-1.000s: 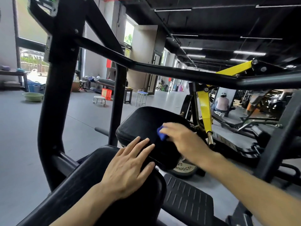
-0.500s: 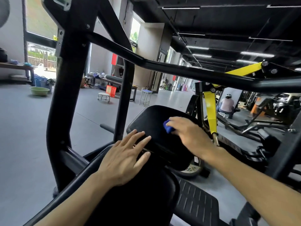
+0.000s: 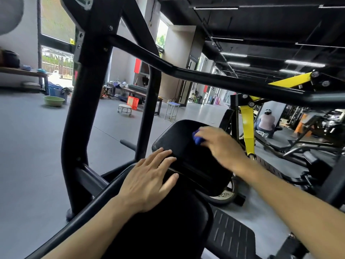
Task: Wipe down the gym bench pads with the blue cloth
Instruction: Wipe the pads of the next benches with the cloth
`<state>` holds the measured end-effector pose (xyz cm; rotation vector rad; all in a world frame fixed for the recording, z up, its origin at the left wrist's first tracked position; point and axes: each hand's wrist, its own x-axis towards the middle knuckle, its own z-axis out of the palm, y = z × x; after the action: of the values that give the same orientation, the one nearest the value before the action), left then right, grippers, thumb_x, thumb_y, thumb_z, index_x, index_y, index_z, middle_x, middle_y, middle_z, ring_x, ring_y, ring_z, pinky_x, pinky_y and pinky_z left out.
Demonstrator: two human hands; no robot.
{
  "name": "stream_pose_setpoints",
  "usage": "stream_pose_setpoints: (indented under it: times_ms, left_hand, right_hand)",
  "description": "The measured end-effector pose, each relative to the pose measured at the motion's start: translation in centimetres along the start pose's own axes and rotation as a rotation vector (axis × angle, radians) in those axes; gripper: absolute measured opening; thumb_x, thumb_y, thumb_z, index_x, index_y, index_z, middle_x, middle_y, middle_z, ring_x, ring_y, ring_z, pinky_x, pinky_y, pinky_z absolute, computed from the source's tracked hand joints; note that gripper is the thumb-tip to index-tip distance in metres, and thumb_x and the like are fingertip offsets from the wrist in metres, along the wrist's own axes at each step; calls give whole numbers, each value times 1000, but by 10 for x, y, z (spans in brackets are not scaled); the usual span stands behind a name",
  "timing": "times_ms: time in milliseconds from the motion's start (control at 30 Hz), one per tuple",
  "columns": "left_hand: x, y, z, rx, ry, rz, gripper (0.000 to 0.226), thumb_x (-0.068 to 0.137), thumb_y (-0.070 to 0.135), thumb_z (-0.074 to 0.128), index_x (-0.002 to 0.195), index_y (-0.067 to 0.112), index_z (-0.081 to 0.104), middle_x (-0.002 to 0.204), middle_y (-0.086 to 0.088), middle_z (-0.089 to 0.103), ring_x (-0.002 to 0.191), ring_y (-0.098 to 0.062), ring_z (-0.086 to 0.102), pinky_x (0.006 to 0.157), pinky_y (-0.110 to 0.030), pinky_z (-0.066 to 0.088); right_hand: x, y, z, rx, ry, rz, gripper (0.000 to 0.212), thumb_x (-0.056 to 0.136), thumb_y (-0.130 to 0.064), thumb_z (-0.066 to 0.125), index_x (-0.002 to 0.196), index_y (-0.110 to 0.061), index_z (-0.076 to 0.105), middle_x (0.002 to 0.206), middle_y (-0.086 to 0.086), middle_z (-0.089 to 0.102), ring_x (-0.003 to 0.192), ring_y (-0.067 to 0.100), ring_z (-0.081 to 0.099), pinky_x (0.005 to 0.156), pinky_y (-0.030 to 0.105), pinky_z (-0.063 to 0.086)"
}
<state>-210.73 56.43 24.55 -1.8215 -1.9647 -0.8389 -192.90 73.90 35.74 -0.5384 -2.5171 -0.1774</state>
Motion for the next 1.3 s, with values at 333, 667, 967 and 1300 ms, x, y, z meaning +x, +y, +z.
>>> stream_pose_setpoints:
  times_ms: [333, 667, 967, 1300]
  left_hand:
    - [-1, -3, 3, 20, 24, -79, 67, 97, 70, 21, 154, 36, 31, 163, 17, 24, 151, -6, 20, 120, -32, 27]
    - [-3, -2, 0, 14, 20, -88, 72, 99, 71, 21, 158, 29, 30, 165, 17, 21, 152, -3, 16, 123, -30, 21]
    - [-2, -5, -5, 16, -1, -83, 81, 94, 74, 20, 156, 24, 36, 162, 15, 26, 147, -6, 27, 118, -28, 27]
    - [-6, -33, -4, 80, -22, -32, 73, 98, 72, 18, 156, 31, 35, 160, 14, 29, 146, -8, 30, 117, -31, 29]
  right_hand:
    - [-31, -60, 32, 52, -72, -160, 34, 95, -18, 61, 128, -27, 66, 143, -10, 54, 134, 6, 46, 111, 23, 39]
    - [23, -24, 25, -124, 95, 148, 14, 92, -11, 65, 101, -22, 67, 114, -5, 61, 110, 21, 59, 88, 36, 51]
    - [20, -6, -1, 16, -25, 83, 24, 91, -6, 66, 111, -17, 72, 123, -1, 65, 117, 19, 58, 100, 29, 42]
    - [1, -77, 55, 65, -26, -82, 25, 89, -14, 71, 113, -22, 71, 137, -7, 58, 131, 11, 48, 111, 26, 39]
